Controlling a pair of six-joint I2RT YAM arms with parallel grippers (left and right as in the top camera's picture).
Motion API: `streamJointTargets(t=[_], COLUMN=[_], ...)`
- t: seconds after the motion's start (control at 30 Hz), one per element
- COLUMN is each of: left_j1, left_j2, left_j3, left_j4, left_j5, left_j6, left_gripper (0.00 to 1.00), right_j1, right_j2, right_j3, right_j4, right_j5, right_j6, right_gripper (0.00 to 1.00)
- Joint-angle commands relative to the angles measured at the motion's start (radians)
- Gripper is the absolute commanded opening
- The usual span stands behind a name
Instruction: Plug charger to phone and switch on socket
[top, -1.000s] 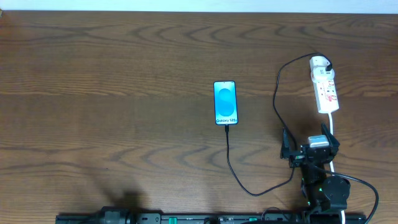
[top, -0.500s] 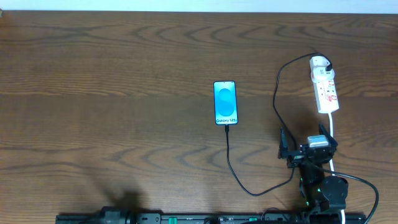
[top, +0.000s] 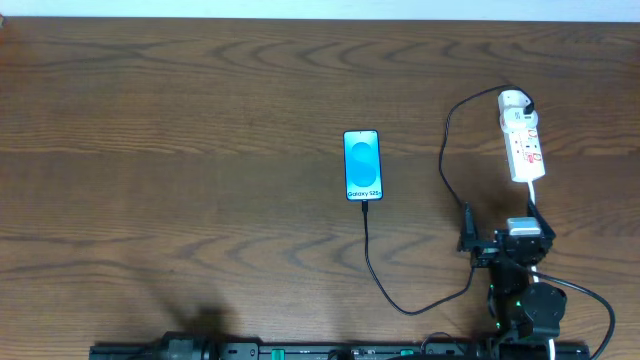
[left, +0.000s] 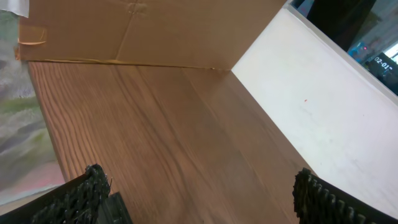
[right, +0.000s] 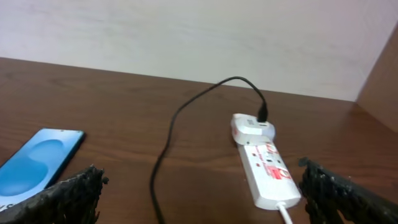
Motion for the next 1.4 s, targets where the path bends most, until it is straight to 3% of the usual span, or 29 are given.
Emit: streamJointTargets(t=[0.0,1.03,1.37], left_j1=[0.002,0.003,0.005], left_j2=[-0.001,-0.002,-0.002], left_j3=[-0.002,-0.015,-0.066], left_j4=[-0.078,-0.077,0.064], left_j5=[-0.009,0.015,0.101], left_j6=[0.002,0.001,-0.035], left_gripper=[0.97,0.97,0.97], right_j1=[-0.004,-0.005,-0.005], right_j2=[-0.010,-0.010,-0.010], right_j3=[-0.002,-0.002,-0.002], right_j4=[-0.005,-0.005,-0.005], right_j5=[0.011,0.011,0.011], right_j6=[0.014,0.014,0.014], right_gripper=[0.99,0.99,0.99])
